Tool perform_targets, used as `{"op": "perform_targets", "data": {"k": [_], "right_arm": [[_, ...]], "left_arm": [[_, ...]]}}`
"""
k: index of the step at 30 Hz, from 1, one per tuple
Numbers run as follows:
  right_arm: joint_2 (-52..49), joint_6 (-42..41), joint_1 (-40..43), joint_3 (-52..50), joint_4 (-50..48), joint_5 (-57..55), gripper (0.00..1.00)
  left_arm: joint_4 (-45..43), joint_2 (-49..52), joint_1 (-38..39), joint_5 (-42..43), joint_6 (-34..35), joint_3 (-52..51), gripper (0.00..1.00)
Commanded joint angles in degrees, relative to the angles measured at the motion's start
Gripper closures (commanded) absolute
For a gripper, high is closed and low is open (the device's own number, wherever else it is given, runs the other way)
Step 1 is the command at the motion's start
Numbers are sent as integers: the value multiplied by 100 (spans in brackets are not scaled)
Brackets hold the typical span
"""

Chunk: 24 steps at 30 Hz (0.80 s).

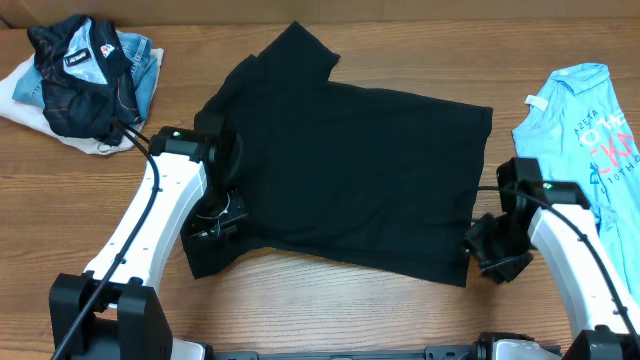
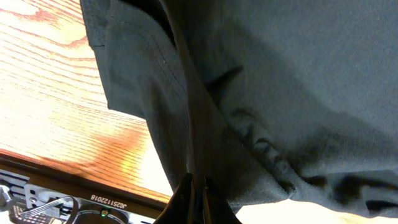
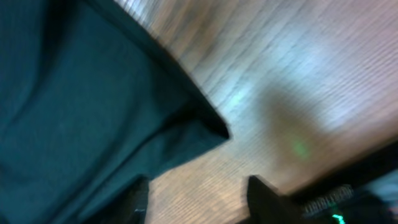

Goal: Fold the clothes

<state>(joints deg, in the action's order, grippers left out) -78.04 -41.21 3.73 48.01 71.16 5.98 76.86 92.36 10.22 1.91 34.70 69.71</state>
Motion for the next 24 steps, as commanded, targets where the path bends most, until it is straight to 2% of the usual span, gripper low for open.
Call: {"op": "perform_targets", "data": {"k": [1, 13, 18, 20, 24], "right_arm": [[57, 111, 7, -387, -505, 619, 33], [55, 66, 9, -1032, -1414, 669, 33], [55, 66, 9, -1281, -1659, 651, 37], [55, 52, 9, -1346, -1714, 651, 41], [57, 42, 9, -1355, -1735, 654, 59]], "left_arm": [[-15, -131, 31, 50, -151, 101, 96], [-39, -131, 31, 52, -153, 101, 96], [-42, -131, 31, 52, -151, 101, 95], [-48, -131, 31, 52, -153, 101, 95], [-48, -131, 31, 52, -153, 101, 95]]}}
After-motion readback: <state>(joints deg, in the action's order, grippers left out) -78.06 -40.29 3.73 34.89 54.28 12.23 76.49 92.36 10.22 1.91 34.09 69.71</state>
